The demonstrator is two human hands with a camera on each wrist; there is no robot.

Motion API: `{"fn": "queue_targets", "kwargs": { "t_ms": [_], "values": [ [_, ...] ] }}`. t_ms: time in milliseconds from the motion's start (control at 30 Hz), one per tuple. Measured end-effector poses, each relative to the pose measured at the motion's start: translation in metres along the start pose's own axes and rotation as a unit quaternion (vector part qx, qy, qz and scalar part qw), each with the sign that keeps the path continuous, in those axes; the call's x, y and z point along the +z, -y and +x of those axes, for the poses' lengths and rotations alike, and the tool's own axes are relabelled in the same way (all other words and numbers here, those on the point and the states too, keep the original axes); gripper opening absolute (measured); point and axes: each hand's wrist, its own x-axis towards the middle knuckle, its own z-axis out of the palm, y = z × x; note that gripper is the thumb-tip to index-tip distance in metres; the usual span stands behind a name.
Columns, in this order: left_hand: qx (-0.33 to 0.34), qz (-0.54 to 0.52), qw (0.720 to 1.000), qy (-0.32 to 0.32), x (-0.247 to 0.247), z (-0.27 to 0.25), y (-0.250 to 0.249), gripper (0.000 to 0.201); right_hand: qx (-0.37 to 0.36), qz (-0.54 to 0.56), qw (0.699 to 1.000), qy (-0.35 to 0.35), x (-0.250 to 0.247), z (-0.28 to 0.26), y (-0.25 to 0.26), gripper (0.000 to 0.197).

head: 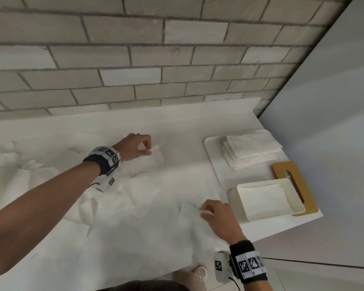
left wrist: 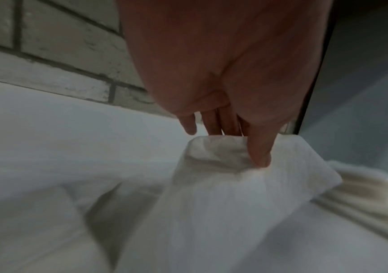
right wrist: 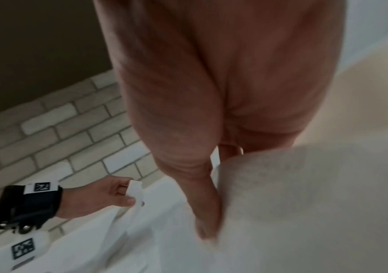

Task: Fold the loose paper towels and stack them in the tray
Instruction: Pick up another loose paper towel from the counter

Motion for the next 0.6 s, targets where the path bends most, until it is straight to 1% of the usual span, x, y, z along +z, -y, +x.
{"fn": "queue_targets", "kwargs": {
  "t_ms": [67, 133, 200, 233, 300, 333, 400, 467, 533, 600],
  "values": [
    [-0.013, -0.064, 0.997, -0.033, -0.003, -0.006, -0.030, 0.028, -0.062, -0.039, 0.997, -0.018, -0.029, -0.007, 0.014, 0.001],
    [-0.009, -0.127, 0.990, -0.067, -0.003, -0.012, -0.061, 0.029, -0.086, -0.072, 0.993, -0.021, -0.067, -0.009, 0.015, 0.013],
    [0.003, -0.193, 0.977, -0.086, 0.002, -0.017, -0.090, 0.020, -0.096, -0.055, 0.994, -0.018, -0.108, -0.006, 0.004, 0.017],
    [0.006, -0.203, 0.975, -0.095, 0.005, -0.020, -0.103, 0.014, -0.103, -0.041, 0.994, -0.013, -0.127, -0.002, -0.007, 0.016],
    [0.004, -0.191, 0.975, -0.111, 0.016, -0.024, -0.127, 0.008, -0.099, -0.038, 0.994, 0.002, -0.161, 0.006, -0.032, 0.011],
    [0.007, -0.184, 0.976, -0.115, 0.022, -0.025, -0.139, 0.006, -0.089, -0.046, 0.995, 0.005, -0.174, 0.011, -0.046, 0.012],
    [0.023, -0.177, 0.977, -0.120, 0.036, -0.027, -0.161, 0.004, -0.070, -0.079, 0.994, 0.012, -0.191, 0.021, -0.074, 0.017],
    [0.034, -0.192, 0.974, -0.119, 0.052, -0.027, -0.183, 0.001, -0.060, -0.112, 0.991, 0.037, -0.200, 0.030, -0.093, 0.019],
    [0.035, -0.214, 0.970, -0.115, 0.069, -0.026, -0.204, 0.002, -0.060, -0.130, 0.987, 0.069, -0.206, 0.032, -0.105, 0.026],
    [0.030, -0.216, 0.969, -0.114, 0.086, -0.025, -0.224, 0.003, -0.048, -0.108, 0.986, 0.115, -0.215, 0.030, -0.116, 0.038]
  ]
}}
